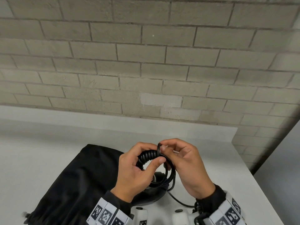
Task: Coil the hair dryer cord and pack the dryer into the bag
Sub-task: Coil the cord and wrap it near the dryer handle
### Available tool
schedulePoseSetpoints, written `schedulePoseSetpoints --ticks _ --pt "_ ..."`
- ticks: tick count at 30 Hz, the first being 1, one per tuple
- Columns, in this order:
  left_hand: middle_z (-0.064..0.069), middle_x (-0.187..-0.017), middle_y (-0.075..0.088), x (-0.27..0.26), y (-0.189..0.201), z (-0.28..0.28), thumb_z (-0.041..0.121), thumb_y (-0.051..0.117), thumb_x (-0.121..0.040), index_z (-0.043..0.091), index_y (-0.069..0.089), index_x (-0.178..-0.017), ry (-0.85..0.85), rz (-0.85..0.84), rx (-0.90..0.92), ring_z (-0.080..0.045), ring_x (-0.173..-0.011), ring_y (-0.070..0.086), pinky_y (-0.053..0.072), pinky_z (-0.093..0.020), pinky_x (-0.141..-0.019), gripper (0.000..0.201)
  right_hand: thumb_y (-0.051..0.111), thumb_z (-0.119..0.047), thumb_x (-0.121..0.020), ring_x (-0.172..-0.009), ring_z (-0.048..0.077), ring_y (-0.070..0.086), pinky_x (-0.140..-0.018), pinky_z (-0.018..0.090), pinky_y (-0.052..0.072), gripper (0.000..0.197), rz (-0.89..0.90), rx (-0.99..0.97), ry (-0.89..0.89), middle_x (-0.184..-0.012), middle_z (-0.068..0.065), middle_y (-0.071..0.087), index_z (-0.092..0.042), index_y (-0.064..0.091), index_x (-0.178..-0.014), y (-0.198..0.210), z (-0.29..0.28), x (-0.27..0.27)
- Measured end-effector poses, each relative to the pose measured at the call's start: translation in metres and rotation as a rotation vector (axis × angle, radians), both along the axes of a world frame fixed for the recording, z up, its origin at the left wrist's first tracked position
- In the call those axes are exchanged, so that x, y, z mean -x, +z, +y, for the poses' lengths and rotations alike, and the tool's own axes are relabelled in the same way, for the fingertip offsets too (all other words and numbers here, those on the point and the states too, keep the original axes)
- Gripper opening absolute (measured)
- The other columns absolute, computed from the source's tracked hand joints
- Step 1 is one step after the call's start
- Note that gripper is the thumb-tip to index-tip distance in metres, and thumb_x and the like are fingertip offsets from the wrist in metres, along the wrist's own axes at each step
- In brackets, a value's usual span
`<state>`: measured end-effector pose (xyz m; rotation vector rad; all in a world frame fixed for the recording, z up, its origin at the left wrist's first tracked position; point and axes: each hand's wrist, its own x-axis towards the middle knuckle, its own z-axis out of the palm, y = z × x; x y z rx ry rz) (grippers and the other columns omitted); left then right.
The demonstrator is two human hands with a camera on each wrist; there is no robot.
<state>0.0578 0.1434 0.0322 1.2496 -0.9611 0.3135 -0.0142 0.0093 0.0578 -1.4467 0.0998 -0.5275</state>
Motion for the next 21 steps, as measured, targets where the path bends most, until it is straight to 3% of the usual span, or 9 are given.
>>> schedulePoseSetpoints --ticks 5,9,11,14,17,21 --pt "0.015 -0.094 0.074 0.003 -0.001 0.0 0.038 0.074 -0.084 0.018 0.065 -0.099 0.013 0.011 0.007 -0.006 -0.082 0.073 0.055 -0.014 -0.072 0.026 0.062 -0.007 -0.089 -0.066 0.008 0.063 -0.06 0.019 0.048 0.01 0.018 -0.057 0.077 -0.079 0.004 0.07 -0.005 0.071 -0.086 -0.009 0.0 0.006" --pt "0.013 -0.094 0.073 0.003 -0.002 0.0 0.044 0.07 -0.086 0.02 0.065 -0.098 0.079 0.026 -0.006 -0.007 -0.084 0.073 0.055 -0.015 -0.073 0.028 0.064 -0.031 -0.091 -0.08 0.014 0.063 -0.074 0.027 0.048 0.026 -0.014 -0.036 0.141 -0.094 0.006 0.073 -0.006 0.071 -0.098 -0.016 -0.001 0.013" --pt "0.008 -0.093 0.072 0.0 -0.003 0.0 0.046 0.069 -0.087 0.021 0.065 -0.098 0.126 0.019 -0.02 -0.013 -0.087 0.072 0.055 -0.02 -0.075 0.027 0.072 -0.034 -0.083 -0.084 0.016 0.062 -0.076 0.028 0.049 0.036 -0.017 -0.024 0.195 -0.101 0.008 0.072 -0.006 0.068 -0.107 -0.02 -0.001 0.017" --pt "0.003 -0.094 0.069 -0.002 -0.004 0.0 0.043 0.069 -0.088 0.021 0.065 -0.098 0.139 0.008 -0.043 -0.022 -0.091 0.07 0.056 -0.027 -0.077 0.025 0.075 -0.015 -0.081 -0.089 0.02 0.068 -0.08 0.028 0.054 0.025 -0.006 0.018 0.195 -0.101 0.011 0.073 -0.01 0.07 -0.105 -0.024 -0.001 0.021" --pt "0.003 -0.095 0.071 -0.001 -0.002 0.0 0.031 0.071 -0.085 0.017 0.066 -0.099 0.097 0.026 -0.053 -0.018 -0.088 0.071 0.056 -0.023 -0.077 0.02 0.071 -0.017 -0.083 -0.097 0.029 0.068 -0.087 0.032 0.055 0.014 -0.003 0.076 0.183 -0.098 0.014 0.073 -0.013 0.072 -0.097 -0.023 -0.002 0.021" --pt "0.005 -0.094 0.075 0.001 0.003 0.001 0.026 0.068 -0.086 0.013 0.065 -0.099 -0.018 0.096 -0.059 -0.015 -0.075 0.073 0.056 -0.019 -0.071 0.019 0.065 -0.023 -0.089 -0.095 0.027 0.067 -0.088 0.034 0.052 0.013 0.023 0.199 0.203 -0.095 0.009 0.073 -0.013 0.072 -0.095 -0.019 -0.005 0.019"
